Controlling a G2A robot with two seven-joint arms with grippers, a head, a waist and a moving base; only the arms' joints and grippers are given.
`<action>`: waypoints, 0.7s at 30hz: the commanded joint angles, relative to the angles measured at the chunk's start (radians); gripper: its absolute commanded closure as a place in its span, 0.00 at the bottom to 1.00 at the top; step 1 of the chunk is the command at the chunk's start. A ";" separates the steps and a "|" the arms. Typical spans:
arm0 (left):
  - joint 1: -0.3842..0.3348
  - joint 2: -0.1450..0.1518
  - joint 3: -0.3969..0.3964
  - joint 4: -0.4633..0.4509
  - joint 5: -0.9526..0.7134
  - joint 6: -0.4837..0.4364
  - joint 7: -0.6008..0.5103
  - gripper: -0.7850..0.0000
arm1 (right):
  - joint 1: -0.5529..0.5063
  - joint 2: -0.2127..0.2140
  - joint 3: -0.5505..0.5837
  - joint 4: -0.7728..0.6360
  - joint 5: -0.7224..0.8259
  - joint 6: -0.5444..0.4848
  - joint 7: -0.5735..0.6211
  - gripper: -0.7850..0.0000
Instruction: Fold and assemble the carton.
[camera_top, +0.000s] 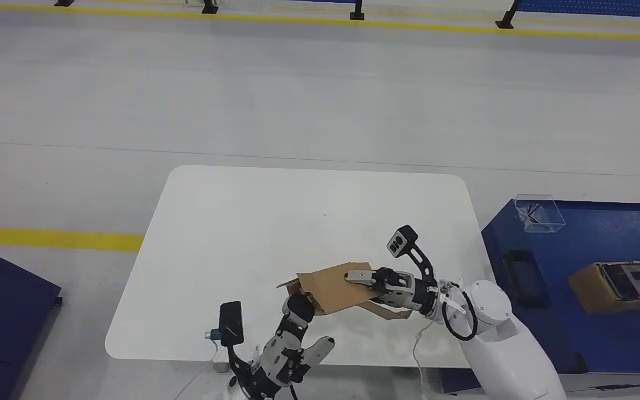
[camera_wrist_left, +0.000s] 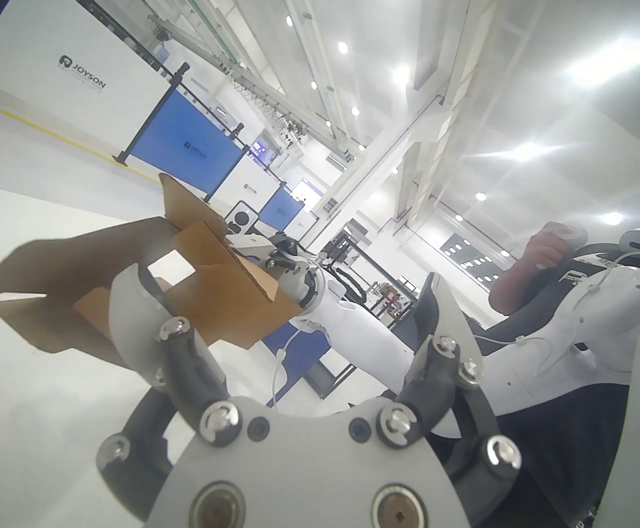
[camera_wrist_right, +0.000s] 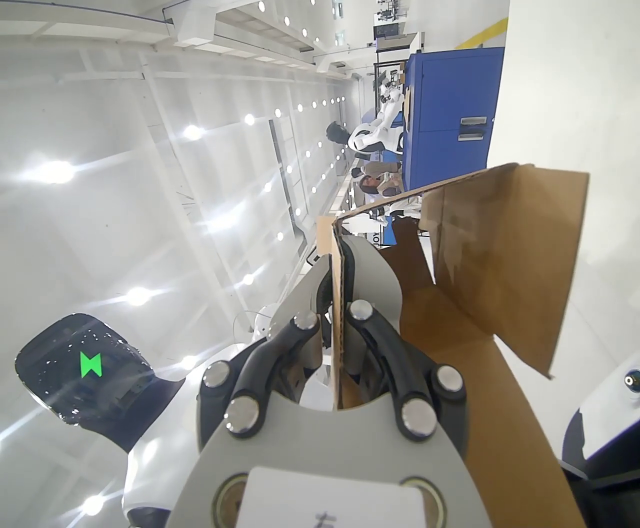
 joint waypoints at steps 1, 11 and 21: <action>-0.003 0.000 0.005 0.003 -0.005 0.002 -0.012 0.00 | -0.002 0.000 -0.003 -0.003 -0.003 0.003 0.000 1.00; -0.008 0.002 0.020 0.006 -0.027 0.005 -0.059 0.00 | 0.007 -0.003 -0.026 -0.003 -0.010 0.019 -0.005 1.00; -0.007 0.008 0.015 0.012 -0.131 -0.044 -0.111 0.00 | 0.009 -0.008 -0.048 -0.006 -0.082 -0.026 -0.084 1.00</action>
